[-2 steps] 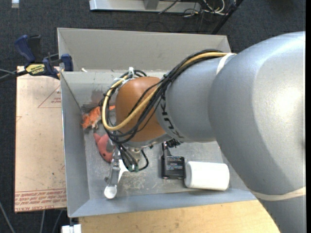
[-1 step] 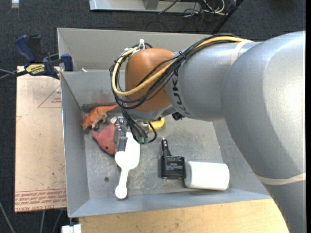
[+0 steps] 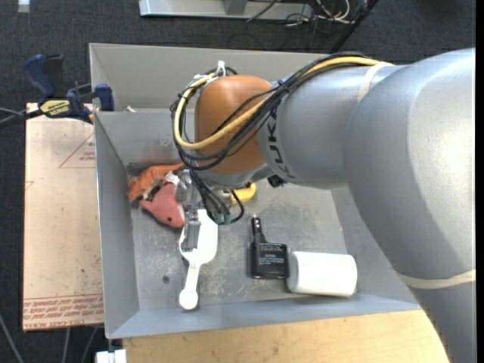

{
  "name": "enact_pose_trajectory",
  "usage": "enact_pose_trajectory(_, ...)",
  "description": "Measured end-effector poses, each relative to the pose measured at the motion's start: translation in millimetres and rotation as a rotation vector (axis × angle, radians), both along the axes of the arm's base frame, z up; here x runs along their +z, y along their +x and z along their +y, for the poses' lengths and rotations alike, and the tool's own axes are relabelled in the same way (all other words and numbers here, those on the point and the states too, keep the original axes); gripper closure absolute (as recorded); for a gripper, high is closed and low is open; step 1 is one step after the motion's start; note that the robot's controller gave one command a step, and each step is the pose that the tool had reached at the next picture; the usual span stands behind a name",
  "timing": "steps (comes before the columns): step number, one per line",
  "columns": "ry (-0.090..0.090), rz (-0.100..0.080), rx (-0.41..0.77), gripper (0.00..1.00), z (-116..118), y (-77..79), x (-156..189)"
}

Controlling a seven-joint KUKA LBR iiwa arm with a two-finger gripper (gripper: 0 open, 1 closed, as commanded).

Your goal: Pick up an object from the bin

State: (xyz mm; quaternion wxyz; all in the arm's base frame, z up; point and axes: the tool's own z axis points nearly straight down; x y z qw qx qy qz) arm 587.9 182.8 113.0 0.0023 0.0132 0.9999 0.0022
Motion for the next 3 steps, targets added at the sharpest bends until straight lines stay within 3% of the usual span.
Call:
enact_pose_trajectory(1, 0.000, 0.000, 0.000, 0.00, 0.0, 0.0, 0.0)
enact_pose_trajectory(2, 0.000, -0.001, 0.247, 1.00, -23.5, -10.9, -39.4)
enact_pose_trajectory(3, 0.000, -0.001, 0.247, 1.00, -23.5, -10.8, -39.3)
